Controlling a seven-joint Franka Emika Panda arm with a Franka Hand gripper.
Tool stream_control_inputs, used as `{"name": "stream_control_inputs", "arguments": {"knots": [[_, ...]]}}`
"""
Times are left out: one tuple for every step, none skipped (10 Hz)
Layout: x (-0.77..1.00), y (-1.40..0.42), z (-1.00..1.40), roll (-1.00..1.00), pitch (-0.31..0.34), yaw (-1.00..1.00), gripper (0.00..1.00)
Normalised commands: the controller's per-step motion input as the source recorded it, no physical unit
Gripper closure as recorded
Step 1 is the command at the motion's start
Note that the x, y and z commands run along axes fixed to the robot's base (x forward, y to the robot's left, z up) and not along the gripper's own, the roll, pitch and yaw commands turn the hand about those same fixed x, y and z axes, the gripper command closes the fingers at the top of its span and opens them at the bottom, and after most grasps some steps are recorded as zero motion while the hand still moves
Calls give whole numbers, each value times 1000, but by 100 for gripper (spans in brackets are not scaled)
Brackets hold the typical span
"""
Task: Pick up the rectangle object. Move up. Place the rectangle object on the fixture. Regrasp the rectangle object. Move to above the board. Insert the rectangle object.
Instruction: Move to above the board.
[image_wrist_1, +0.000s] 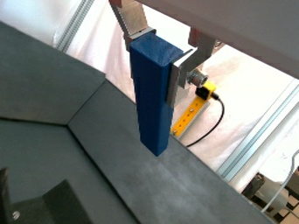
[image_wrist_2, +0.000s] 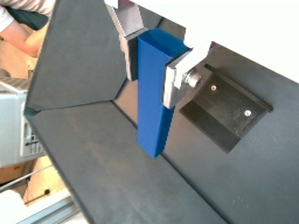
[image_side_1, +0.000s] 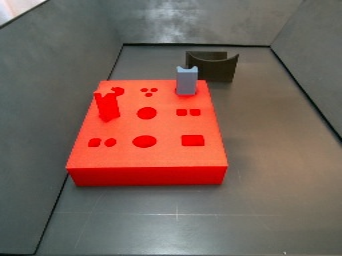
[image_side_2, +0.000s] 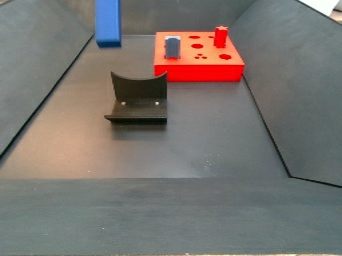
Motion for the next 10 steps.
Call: {"name": "stream_control_inputs", "arguments": {"knots": [[43, 29, 1000, -50, 117, 80, 100], [41, 21, 970, -51, 112, 86, 100], [26, 6, 802, -50, 110, 93, 100], [22, -6, 583, -50, 101, 99, 100], [19, -10, 423, -54, 97, 101, 100], [15, -11, 259, -57, 92, 101, 100], [-737, -1000, 8, -1000, -16, -102, 100], [-743, -1000, 12, -1000, -28, -102, 100], [-803, -1000, 11, -1000, -53, -98, 100], [-816, -1000, -2, -1000, -62, -96, 100]]}}
